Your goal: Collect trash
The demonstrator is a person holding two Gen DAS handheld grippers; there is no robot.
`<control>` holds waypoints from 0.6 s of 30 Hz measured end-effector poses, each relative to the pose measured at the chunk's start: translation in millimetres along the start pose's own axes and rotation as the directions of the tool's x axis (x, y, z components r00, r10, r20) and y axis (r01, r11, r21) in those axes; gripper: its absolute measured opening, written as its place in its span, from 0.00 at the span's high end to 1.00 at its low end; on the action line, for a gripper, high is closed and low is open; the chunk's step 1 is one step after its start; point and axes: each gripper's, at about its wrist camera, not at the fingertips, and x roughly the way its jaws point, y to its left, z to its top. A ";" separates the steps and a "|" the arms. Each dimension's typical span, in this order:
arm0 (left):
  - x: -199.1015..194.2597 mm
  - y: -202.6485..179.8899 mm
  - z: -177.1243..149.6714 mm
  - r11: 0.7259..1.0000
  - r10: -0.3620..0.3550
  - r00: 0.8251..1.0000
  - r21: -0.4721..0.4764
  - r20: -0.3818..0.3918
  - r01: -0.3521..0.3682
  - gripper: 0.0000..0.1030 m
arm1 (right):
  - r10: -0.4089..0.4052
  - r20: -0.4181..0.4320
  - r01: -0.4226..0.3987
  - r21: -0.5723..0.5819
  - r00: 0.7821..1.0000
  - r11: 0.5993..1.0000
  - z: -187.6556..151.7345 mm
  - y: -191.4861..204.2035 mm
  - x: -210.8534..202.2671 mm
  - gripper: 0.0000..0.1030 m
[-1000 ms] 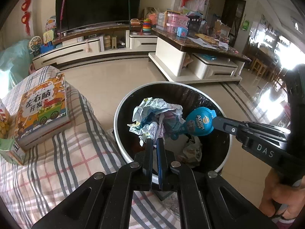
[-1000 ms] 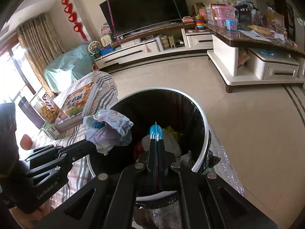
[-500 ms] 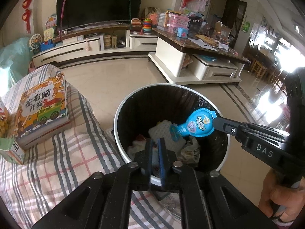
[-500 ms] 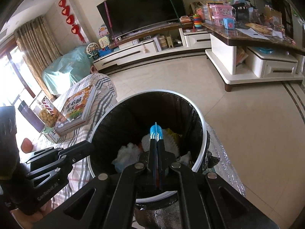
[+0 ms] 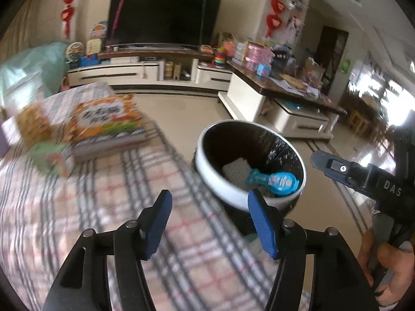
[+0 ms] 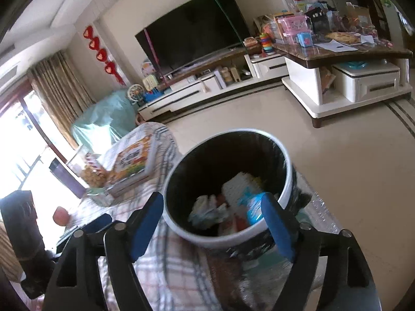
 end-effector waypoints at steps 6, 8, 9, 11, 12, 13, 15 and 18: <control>-51.4 22.3 -52.0 0.996 0.068 0.996 -0.058 0.056 -0.065 0.23 | 0.023 0.044 -0.022 -0.029 0.999 0.999 -41.7 32.6 -25.6 0.12; -68.2 31.3 -70.7 0.994 0.091 0.993 -0.075 0.069 -0.086 0.23 | 0.021 0.057 -0.018 -0.042 0.998 0.999 -56.9 43.5 -31.7 0.10; -74.5 33.8 -77.7 0.992 0.107 0.992 -0.079 0.074 -0.101 0.23 | 0.022 0.062 -0.019 -0.047 0.998 0.999 -63.0 47.7 -34.1 0.09; -88.2 36.3 -90.2 0.989 0.131 0.987 -0.085 0.088 -0.124 0.23 | 0.018 0.074 -0.013 -0.062 0.997 0.998 -77.3 56.9 -38.5 0.09; -96.9 39.1 -98.5 0.986 0.150 0.984 -0.094 0.098 -0.141 0.23 | 0.014 0.076 -0.008 -0.075 0.997 0.997 -83.4 61.5 -40.7 0.08; -101.9 39.3 -103.0 0.984 0.158 0.982 -0.099 0.103 -0.148 0.23 | 0.008 0.078 0.000 -0.093 0.997 0.996 -90.1 67.0 -42.9 0.08; -116.2 38.8 -112.3 0.978 0.193 0.974 -0.105 0.121 -0.180 0.21 | 0.000 0.082 0.010 -0.120 0.997 0.993 -94.4 75.1 -46.5 0.08; -137.9 33.5 -118.1 0.966 0.251 0.954 -0.104 0.162 -0.237 0.11 | -0.011 0.107 0.028 -0.163 0.994 0.986 -95.6 88.6 -58.8 0.08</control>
